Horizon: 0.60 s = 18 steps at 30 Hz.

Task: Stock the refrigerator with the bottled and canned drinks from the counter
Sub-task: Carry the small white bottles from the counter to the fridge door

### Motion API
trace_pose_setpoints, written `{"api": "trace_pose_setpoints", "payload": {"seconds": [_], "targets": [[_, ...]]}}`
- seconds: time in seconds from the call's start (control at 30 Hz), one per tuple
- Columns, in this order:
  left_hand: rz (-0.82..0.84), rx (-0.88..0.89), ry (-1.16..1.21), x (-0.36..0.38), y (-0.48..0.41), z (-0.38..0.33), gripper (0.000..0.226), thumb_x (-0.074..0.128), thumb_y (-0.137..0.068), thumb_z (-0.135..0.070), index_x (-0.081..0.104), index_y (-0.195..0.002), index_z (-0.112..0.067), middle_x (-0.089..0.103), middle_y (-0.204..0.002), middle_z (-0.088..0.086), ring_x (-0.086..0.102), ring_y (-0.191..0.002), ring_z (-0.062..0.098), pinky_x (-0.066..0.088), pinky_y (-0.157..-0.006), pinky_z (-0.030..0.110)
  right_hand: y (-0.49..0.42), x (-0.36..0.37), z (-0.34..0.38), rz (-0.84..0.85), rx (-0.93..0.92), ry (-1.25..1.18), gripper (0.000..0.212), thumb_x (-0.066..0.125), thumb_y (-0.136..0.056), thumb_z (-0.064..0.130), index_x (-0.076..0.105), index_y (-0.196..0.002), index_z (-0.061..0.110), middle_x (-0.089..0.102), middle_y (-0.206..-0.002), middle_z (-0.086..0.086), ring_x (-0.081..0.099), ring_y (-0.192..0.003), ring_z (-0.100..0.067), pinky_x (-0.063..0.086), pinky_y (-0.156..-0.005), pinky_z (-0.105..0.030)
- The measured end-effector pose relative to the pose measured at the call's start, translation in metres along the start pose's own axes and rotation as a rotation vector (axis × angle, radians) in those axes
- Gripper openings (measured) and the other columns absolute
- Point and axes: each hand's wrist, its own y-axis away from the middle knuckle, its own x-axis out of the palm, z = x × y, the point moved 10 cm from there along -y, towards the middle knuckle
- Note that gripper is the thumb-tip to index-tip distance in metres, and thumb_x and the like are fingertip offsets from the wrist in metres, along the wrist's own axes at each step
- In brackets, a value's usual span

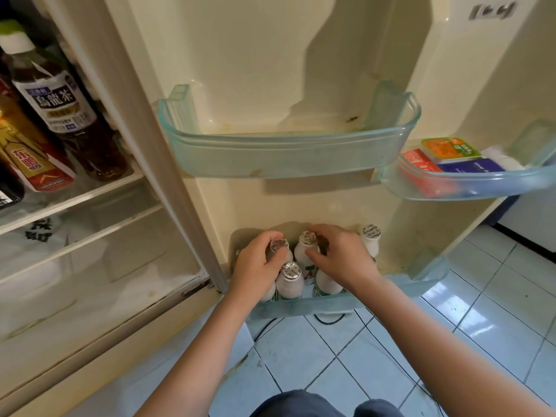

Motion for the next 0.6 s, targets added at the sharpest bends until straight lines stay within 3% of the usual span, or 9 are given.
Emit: {"api": "trace_pose_setpoints", "payload": {"seconds": [0.1, 0.2, 0.33, 0.4, 0.5, 0.6], "targets": [[-0.102, 0.117, 0.007, -0.013, 0.017, -0.014, 0.02, 0.061, -0.091, -0.016, 0.062, -0.108, -0.026, 0.054, -0.12, -0.02, 0.047, -0.121, -0.001, 0.036, -0.099, 0.014, 0.02, -0.02, -0.002, -0.12, 0.02, -0.084, 0.03, 0.064, -0.085, 0.021, 0.064, -0.115, 0.019, 0.066, -0.108, 0.004, 0.061, -0.094, -0.014, 0.05, -0.077, -0.027], [-0.231, 0.279, 0.056, -0.033, 0.045, -0.036, 0.015, 0.056, -0.092, -0.017, 0.063, -0.104, -0.019, 0.057, -0.122, -0.015, 0.049, -0.119, -0.003, 0.034, -0.098, 0.01, 0.052, -0.041, -0.011, -0.25, 0.054, -0.186, 0.021, 0.063, -0.085, 0.012, 0.068, -0.104, 0.018, 0.065, -0.102, 0.011, 0.062, -0.092, -0.009, 0.055, -0.078, -0.031], [-0.344, 0.469, 0.021, -0.04, 0.092, -0.056, 0.018, 0.049, -0.091, -0.019, 0.064, -0.099, -0.011, 0.058, -0.105, -0.015, 0.053, -0.105, 0.0, 0.037, -0.093, 0.016, 0.115, -0.066, -0.034, -0.465, 0.148, -0.222, 0.019, 0.06, -0.085, 0.001, 0.07, -0.093, 0.015, 0.063, -0.091, 0.015, 0.061, -0.085, -0.001, 0.051, -0.073, -0.012], [-0.268, 0.566, -0.018, -0.021, 0.113, -0.062, 0.019, 0.05, -0.09, -0.017, 0.065, -0.096, -0.007, 0.059, -0.101, -0.009, 0.053, -0.1, 0.002, 0.036, -0.093, 0.017, 0.149, -0.066, -0.05, -0.515, 0.243, -0.23, 0.02, 0.06, -0.085, -0.001, 0.069, -0.091, 0.015, 0.062, -0.089, 0.015, 0.06, -0.085, 0.003, 0.046, -0.071, -0.005], [-0.018, 0.641, -0.033, 0.03, 0.138, -0.057, 0.015, 0.05, -0.089, -0.016, 0.061, -0.098, -0.012, 0.061, -0.095, -0.005, 0.054, -0.093, 0.006, 0.038, -0.088, 0.014, 0.203, -0.048, -0.082, -0.5, 0.436, -0.246, 0.021, 0.06, -0.085, 0.001, 0.068, -0.091, 0.02, 0.064, -0.09, 0.013, 0.061, -0.085, 0.004, 0.044, -0.068, -0.003], [0.326, 0.495, -0.045, 0.097, 0.157, -0.021, 0.016, 0.05, -0.089, -0.021, 0.062, -0.099, -0.016, 0.062, -0.09, -0.009, 0.053, -0.085, 0.003, 0.04, -0.078, 0.013, 0.267, -0.013, -0.116, -0.41, 0.657, -0.189, 0.02, 0.06, -0.086, 0.006, 0.067, -0.094, 0.023, 0.064, -0.09, 0.016, 0.063, -0.08, -0.001, 0.049, -0.07, -0.011]]}}
